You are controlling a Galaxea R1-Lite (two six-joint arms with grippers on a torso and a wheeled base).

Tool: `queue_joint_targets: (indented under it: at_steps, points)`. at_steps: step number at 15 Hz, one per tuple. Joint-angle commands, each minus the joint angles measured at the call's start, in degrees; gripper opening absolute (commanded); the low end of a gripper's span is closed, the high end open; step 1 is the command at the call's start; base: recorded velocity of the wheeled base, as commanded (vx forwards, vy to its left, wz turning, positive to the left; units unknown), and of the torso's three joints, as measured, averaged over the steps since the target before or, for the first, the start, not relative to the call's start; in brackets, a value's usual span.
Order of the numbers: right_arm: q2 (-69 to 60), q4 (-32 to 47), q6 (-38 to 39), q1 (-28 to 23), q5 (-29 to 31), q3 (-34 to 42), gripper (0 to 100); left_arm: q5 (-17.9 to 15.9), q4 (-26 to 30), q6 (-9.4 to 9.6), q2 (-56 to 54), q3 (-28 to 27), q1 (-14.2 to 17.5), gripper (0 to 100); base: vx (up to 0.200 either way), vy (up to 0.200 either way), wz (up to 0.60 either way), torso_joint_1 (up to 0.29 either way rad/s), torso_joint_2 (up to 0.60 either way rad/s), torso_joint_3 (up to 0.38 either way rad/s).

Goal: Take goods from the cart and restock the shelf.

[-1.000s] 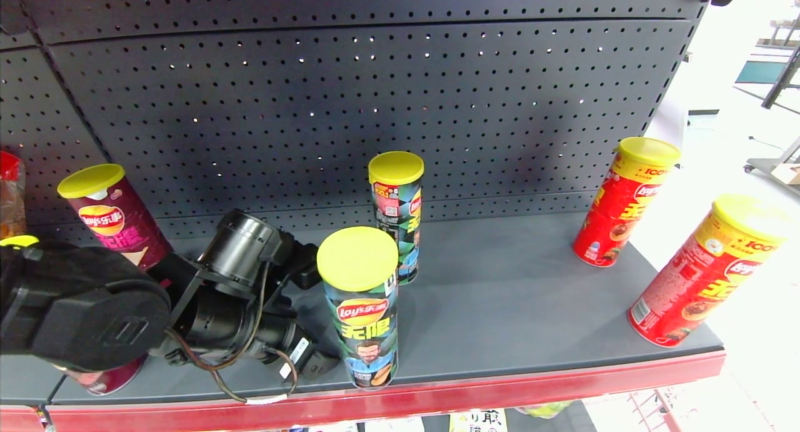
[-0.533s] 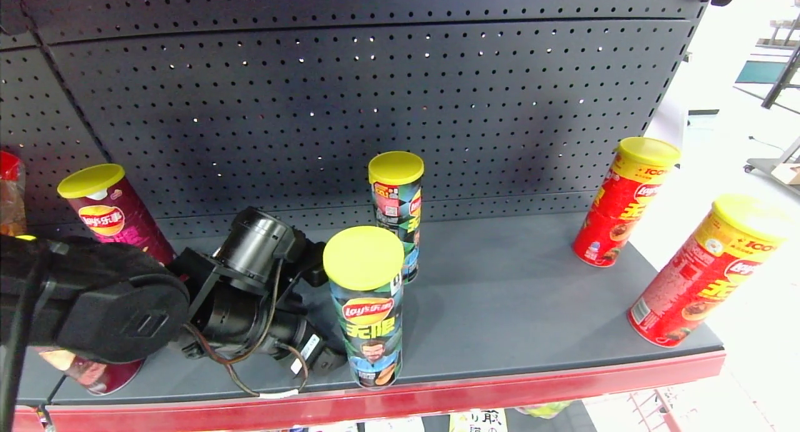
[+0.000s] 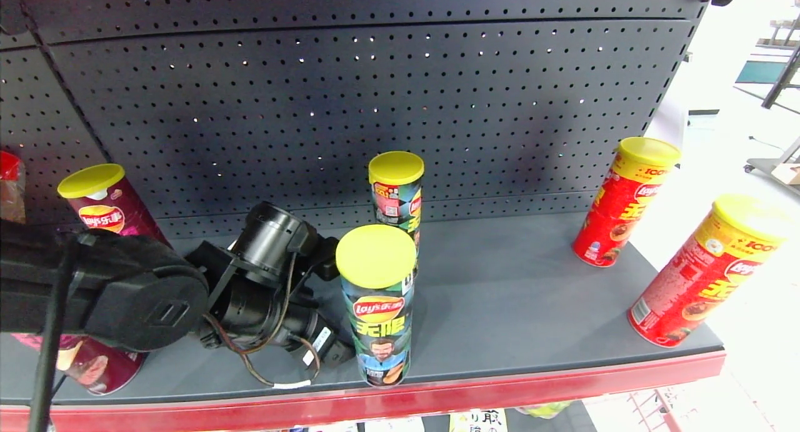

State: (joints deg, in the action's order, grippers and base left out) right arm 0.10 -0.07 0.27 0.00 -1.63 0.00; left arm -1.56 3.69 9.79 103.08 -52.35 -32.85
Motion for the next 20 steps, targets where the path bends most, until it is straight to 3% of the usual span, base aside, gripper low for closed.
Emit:
queue_joint_targets:
  at_steps: [1,20]
  points:
    - [-0.01,-0.01,0.00,0.00,-0.04,0.00,100,-0.02,0.00,-0.12,0.45,-0.65,-0.28,100,0.000,0.000,0.00,0.000,0.00,0.000]
    - [-0.01,-0.01,0.00,0.00,-0.04,0.00,100,0.15,0.09,-0.30,2.39,-3.29,-1.95,100,0.000,0.000,0.00,0.000,0.00,0.000]
